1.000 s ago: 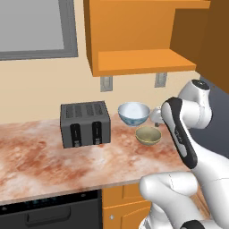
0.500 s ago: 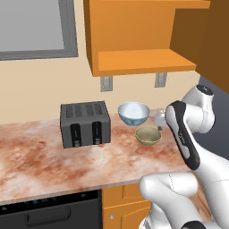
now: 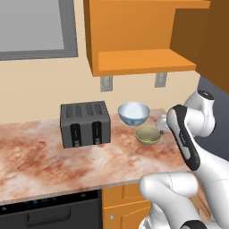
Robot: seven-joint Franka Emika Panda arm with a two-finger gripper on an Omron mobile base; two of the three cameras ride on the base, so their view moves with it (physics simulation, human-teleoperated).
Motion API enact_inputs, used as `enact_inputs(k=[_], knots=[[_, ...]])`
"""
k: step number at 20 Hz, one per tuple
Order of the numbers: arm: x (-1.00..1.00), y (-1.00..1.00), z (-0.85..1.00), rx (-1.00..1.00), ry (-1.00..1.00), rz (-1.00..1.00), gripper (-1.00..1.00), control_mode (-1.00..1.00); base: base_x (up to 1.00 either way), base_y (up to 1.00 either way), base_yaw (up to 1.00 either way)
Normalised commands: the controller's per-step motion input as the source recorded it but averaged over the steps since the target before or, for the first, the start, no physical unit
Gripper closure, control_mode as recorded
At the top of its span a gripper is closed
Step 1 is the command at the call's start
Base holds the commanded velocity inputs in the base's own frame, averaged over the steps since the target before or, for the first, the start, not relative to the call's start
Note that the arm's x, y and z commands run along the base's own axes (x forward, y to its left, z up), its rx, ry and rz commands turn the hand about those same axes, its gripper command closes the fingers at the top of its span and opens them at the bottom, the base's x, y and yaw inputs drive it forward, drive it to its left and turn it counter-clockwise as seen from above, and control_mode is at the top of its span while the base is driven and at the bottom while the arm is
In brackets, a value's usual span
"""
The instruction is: Pick up the bowls on the counter and stack them on top of one another in the open cabinet. Place the smaller bowl on top of the larger bowl.
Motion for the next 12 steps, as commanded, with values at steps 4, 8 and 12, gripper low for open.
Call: enact_inputs(k=[4,8,12], knots=[[0.04,0.00,-0.27,0.01,0.00,-0.02,-1.00,-1.00,0.00,0.00,0.00],[0.09,-0.02,-0.26,0.01,0.00,-0.02,-1.00,-1.00,0.00,0.00,0.00],[0.17,0.00,-0.20,0.01,-0.01,-0.03,-1.00,-1.00,0.00,0.00,0.00]])
